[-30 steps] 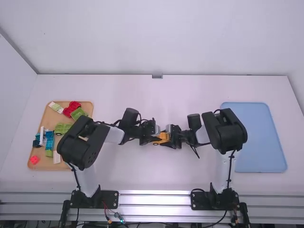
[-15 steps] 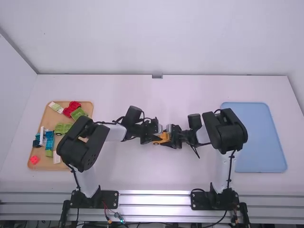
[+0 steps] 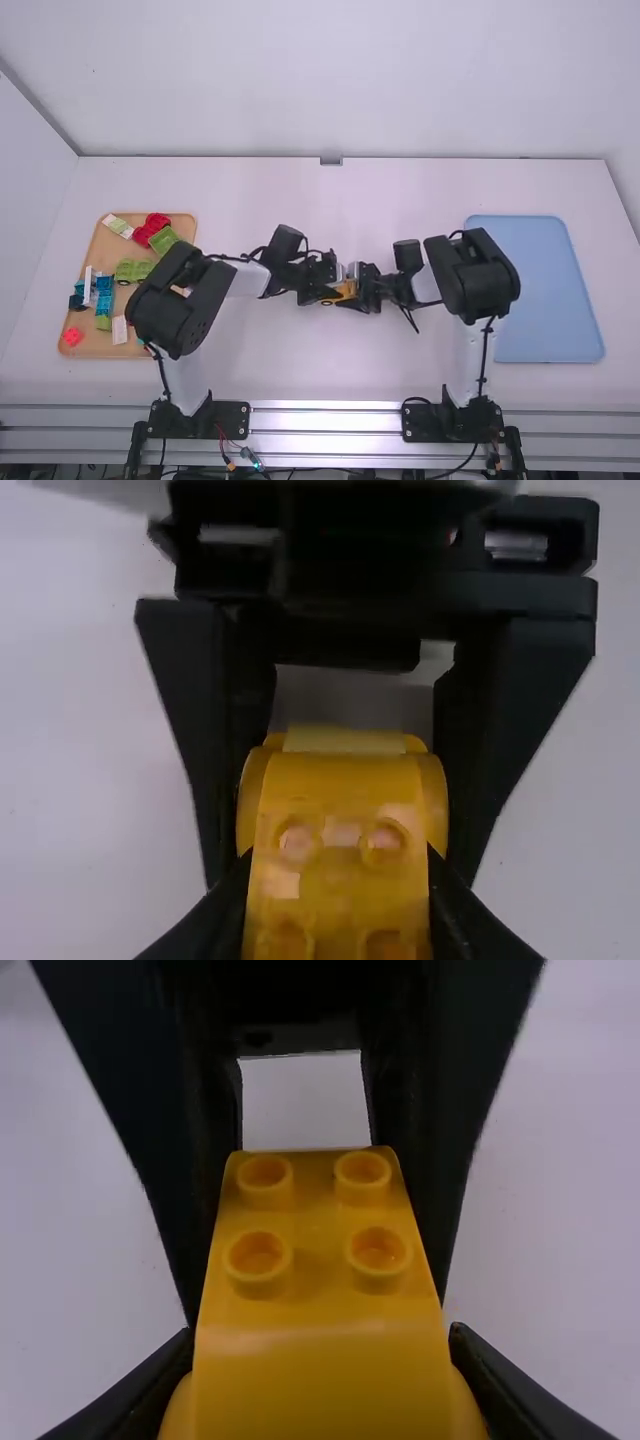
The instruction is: Assemble lego blocks to make yellow taxi
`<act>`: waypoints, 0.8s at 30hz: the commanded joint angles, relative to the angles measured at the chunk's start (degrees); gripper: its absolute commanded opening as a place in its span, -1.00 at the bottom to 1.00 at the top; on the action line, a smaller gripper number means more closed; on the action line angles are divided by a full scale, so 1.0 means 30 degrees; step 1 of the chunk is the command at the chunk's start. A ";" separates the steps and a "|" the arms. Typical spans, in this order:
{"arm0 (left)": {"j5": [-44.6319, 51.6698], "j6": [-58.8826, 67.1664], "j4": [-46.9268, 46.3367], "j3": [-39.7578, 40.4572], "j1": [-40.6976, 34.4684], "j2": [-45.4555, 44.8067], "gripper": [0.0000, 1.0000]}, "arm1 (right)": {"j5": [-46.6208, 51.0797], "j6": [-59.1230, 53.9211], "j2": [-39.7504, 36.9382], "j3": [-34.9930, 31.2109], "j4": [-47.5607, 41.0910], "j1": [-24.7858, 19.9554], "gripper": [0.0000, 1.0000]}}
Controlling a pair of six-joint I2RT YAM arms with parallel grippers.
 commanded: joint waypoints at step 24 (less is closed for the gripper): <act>-0.0721 -0.0313 -0.0882 -0.1625 0.1064 -0.3089 -0.05 | 0.0073 0.0328 0.0328 0.0029 -0.0029 0.0270 -0.18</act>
